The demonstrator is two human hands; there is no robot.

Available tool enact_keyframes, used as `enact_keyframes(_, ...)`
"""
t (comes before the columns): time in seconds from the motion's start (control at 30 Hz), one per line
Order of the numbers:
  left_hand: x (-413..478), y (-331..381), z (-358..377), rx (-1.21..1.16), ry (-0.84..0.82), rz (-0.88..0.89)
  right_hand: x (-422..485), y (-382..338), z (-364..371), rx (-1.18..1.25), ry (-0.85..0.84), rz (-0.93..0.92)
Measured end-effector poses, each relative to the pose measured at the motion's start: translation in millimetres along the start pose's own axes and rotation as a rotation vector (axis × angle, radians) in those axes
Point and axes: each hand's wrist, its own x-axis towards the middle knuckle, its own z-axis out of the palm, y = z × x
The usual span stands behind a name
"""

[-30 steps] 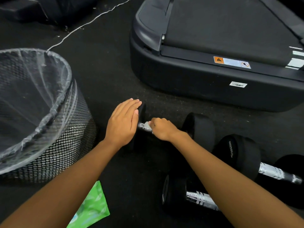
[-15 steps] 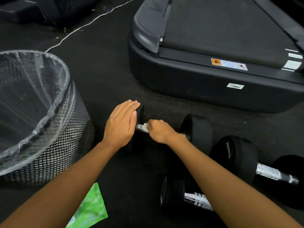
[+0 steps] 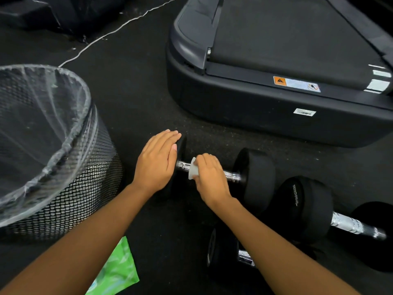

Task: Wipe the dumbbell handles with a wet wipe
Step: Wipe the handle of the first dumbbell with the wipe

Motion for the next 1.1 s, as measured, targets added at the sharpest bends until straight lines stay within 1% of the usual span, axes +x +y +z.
enact_keyframes(0.13, 2, 0, 0, 0.003, -0.003, -0.006, 5, -6, 13, -0.006, 0.061, 0.004)
enact_keyframes(0.27, 1, -1, 0, 0.001, -0.013, -0.009, 16, -14, 17, -0.089, -0.026, -0.121)
enact_keyframes(0.37, 1, -2, 0, 0.000, -0.010, -0.012, 20, -5, 13, -0.041, -0.078, -0.113)
enact_keyframes(0.43, 1, -3, 0, 0.011, -0.006, -0.008, 23, 3, 5, -0.038, -0.168, -0.075)
enact_keyframes(0.53, 1, -2, 0, -0.003, -0.004, -0.007, 31, 17, -14, -0.023, -0.379, 0.077)
enact_keyframes(0.6, 1, -1, 0, -0.008, -0.002, -0.004, 36, 25, -25, 0.106, -0.508, 0.200)
enact_keyframes(0.63, 0, -1, 0, -0.007, -0.002, -0.002, 36, 27, -27, 0.169, -0.534, 0.238)
enact_keyframes(0.7, 0, -1, 0, -0.006, -0.003, 0.000, 35, 25, -25, 0.217, -0.505, 0.238)
enact_keyframes(0.8, 0, -1, -1, -0.020, -0.003, -0.002, 24, 16, -13, 0.242, -0.336, 0.144)
enact_keyframes(0.87, 0, -1, -1, -0.019, 0.000, 0.000, 16, 14, -8, 0.190, -0.225, 0.072)
enact_keyframes(0.97, -1, 0, -1, -0.014, -0.006, 0.000, 6, 13, -5, 0.055, -0.119, -0.047)
enact_keyframes(1.1, -1, -1, -2, -0.006, -0.010, -0.002, -2, 14, -2, -0.016, -0.037, -0.083)
